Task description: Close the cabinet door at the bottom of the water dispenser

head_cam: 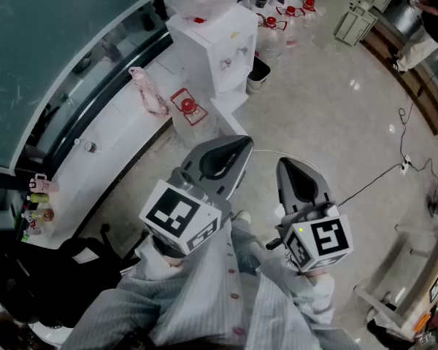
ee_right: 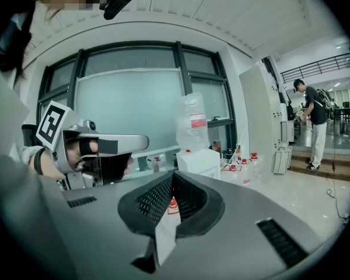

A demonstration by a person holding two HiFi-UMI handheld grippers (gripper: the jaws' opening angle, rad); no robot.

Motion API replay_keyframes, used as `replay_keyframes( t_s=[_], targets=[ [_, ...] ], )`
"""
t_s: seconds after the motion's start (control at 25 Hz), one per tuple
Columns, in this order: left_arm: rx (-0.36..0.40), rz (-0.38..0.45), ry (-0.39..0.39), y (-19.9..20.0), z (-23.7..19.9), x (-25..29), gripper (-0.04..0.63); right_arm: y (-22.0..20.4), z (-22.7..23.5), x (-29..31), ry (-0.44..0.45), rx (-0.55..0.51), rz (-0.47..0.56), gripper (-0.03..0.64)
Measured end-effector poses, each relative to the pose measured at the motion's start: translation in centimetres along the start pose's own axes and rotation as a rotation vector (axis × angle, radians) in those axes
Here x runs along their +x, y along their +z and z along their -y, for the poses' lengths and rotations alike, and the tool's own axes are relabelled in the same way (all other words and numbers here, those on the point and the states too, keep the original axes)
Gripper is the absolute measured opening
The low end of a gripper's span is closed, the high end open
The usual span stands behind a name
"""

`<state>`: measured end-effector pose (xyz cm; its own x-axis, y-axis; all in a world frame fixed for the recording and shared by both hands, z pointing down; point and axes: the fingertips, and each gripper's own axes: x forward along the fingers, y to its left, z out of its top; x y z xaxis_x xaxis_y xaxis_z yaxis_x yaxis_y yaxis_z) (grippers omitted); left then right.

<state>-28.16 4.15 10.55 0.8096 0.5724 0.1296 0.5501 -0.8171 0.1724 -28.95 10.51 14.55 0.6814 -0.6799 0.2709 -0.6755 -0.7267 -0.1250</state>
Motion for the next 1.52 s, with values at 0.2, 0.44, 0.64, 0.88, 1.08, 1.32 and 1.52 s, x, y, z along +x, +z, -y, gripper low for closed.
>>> replay_keyframes(
  t_s=[0.2,0.44,0.64,0.88,1.08,1.32,1.52],
  targets=[
    [0.005,0.0,0.009,-0.3,-0.3,0.2,0.011,-0.1,0.2,0.1,0.006,0.004,0.006,0.014],
    [0.011,0.009,0.025,-0.2,-0.2,0.5,0.01,-0.2,0.4,-0.4,0.018,-0.008,0.008,0.014],
    [0.011,0.004,0.04,-0.6,0.2,0.5,0.011,-0.5,1.0,-1.2,0.019,-0.004,0.008,0.014],
    [0.004,-0.011,0.045,-1.2,-0.5,2.0,0.011,-1.3,2.4,-0.6,0.014,0.024,-0.009,0.014],
    [0.001,-0.01,0.046,-1.3,-2.9,4.8,0.009,-1.0,4.8,2.2,0.01,0.021,-0.015,0.014],
    [0.001,0.013,0.043,0.7,-7.4,10.2,0.011,1.0,8.8,7.4,0.012,0.004,-0.027,0.014],
    [0.009,0.019,0.056,2.7,-10.9,14.4,0.009,3.4,12.1,11.6,0.034,-0.017,-0.034,0.014]
  ],
)
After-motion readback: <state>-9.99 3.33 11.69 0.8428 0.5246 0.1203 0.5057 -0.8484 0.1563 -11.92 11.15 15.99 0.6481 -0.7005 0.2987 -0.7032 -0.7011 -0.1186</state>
